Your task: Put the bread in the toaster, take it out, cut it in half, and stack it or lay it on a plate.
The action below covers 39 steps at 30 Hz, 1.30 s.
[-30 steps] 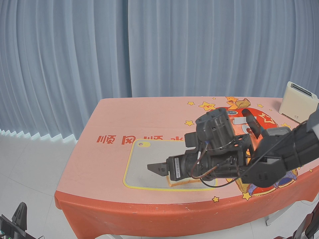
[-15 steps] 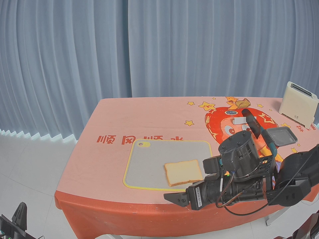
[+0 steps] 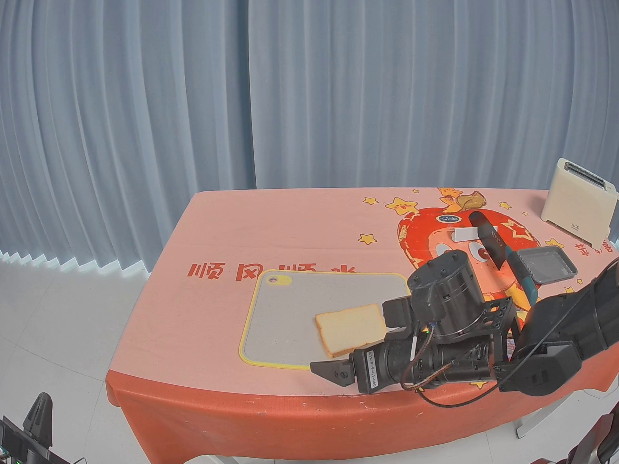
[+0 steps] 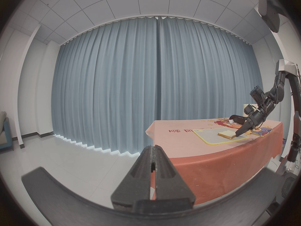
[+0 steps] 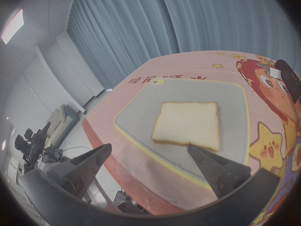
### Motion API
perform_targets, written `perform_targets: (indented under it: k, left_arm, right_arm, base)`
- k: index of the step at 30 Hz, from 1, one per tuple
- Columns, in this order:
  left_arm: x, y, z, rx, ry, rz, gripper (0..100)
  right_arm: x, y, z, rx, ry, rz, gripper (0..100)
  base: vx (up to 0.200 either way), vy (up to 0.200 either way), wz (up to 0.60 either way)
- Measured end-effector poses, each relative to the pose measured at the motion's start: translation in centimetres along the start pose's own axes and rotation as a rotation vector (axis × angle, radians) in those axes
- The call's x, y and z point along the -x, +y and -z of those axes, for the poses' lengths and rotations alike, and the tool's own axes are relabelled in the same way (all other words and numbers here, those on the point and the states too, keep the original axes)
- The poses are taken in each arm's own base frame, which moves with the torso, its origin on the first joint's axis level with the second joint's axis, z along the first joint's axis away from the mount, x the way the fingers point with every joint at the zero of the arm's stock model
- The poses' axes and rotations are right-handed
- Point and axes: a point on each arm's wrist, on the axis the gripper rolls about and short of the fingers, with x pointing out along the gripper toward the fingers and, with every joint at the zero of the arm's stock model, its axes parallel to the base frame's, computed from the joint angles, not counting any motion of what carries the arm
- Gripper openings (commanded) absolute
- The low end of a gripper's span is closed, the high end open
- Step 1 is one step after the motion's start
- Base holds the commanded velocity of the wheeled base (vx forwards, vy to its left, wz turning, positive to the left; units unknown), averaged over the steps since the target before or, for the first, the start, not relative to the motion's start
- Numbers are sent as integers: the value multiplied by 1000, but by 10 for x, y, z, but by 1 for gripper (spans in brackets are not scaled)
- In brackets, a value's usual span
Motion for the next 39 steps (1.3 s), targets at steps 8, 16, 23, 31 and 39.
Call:
perform_targets:
  k: [8, 16, 23, 31, 39]
  left_arm:
    - [0, 0, 0, 0, 0, 0, 0]
    - [0, 0, 0, 0, 0, 0, 0]
    - [0, 0, 0, 0, 0, 0, 0]
    - [0, 0, 0, 0, 0, 0, 0]
    - [0, 0, 0, 1, 0, 0, 0]
  right_arm:
    - [-11, -9, -13, -22, -63, 6, 100]
    - [-22, -22, -29, -56, -98, 35, 100]
    - [-17, -18, -31, -51, -110, 22, 100]
    - [23, -10, -29, -25, -184, 39, 100]
    - [76, -42, -25, 30, -284, 163, 100]
  base:
    - [0, 0, 0]
    - [0, 0, 0]
    - [0, 0, 0]
    - [0, 0, 0]
    - [0, 0, 0]
